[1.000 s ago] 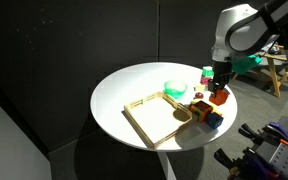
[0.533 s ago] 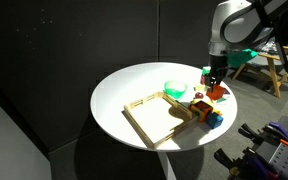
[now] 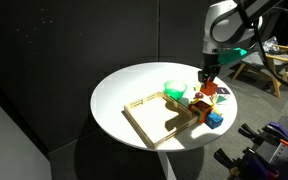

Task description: Pick up the orange block and put it in the green bowl, pick up the block with the number one on it and put it in the tray

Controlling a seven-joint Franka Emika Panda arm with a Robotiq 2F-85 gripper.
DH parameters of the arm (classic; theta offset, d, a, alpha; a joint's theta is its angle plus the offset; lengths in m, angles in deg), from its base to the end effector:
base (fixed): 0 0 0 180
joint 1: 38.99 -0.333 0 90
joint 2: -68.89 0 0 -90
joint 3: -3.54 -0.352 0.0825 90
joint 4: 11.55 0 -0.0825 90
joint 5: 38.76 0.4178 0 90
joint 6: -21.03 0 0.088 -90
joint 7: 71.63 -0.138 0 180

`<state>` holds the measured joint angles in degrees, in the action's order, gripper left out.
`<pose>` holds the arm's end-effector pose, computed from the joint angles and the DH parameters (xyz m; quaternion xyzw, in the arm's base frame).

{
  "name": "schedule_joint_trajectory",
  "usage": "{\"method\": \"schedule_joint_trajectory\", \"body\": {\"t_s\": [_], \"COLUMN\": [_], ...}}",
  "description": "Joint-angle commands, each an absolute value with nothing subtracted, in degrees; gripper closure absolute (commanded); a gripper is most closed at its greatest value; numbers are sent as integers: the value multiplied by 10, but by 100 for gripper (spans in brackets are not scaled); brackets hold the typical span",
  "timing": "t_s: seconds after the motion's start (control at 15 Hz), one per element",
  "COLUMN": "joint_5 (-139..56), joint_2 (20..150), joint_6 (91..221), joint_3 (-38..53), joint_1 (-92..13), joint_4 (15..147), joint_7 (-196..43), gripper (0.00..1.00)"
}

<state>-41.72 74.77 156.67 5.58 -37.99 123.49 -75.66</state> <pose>0.5197 -0.0295 0.2569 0.9979 -0.0423 -0.0459 0.0194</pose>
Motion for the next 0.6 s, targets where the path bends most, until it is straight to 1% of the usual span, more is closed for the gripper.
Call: {"method": "schedule_joint_trajectory", "body": {"t_s": [0.0,0.53], "joint_5": [-424,-424], "joint_2": [788,857], "joint_6": [1549,1544], "joint_3": [61,69], "joint_1": [-374,-374], "joint_4": [1181,1098], "joint_7": [-746,-747], "gripper": [70,70]}}
